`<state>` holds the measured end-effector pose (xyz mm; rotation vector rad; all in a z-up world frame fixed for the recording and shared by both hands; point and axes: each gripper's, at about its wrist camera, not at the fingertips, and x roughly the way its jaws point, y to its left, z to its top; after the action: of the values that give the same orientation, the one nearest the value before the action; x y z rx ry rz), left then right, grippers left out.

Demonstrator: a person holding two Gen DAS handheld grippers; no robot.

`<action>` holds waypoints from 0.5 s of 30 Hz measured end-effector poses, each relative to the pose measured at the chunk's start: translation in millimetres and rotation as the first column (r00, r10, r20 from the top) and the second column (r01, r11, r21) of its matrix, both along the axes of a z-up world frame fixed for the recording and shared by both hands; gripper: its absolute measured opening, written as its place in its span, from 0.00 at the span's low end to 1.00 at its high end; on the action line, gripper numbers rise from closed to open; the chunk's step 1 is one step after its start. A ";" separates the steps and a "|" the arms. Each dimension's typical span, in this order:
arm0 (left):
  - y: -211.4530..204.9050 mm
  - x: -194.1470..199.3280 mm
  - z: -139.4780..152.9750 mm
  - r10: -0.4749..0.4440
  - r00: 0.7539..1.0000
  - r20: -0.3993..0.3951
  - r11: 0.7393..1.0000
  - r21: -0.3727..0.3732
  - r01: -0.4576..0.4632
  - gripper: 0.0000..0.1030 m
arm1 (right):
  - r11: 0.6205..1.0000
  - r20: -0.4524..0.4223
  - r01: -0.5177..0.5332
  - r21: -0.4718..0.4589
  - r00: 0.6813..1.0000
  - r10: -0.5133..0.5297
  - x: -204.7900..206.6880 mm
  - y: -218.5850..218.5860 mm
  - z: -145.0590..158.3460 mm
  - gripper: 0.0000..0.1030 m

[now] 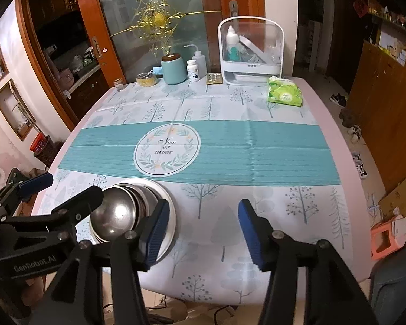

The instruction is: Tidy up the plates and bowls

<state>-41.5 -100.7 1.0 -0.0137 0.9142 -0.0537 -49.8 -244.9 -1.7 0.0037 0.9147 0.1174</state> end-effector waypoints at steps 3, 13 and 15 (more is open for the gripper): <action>-3.6 -1.9 1.6 0.013 1.000 0.012 1.000 0.002 -0.013 0.99 | 1.000 0.010 0.004 -0.013 1.000 -0.004 -1.0 -3.8 1.9 0.53; 0.2 -4.2 3.0 0.045 0.999 0.003 0.998 0.035 -0.045 0.99 | 1.000 0.008 -0.021 -0.007 1.000 0.021 1.6 -0.9 0.7 0.54; 5.8 -4.5 2.4 0.050 0.999 -0.001 0.998 0.041 -0.050 0.99 | 1.000 -0.001 -0.025 0.004 1.000 0.025 3.3 4.3 -1.3 0.54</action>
<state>-46.0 -94.9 3.5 0.0018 0.9164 0.0116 -46.5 -240.6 -3.0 -0.0038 0.9162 0.1422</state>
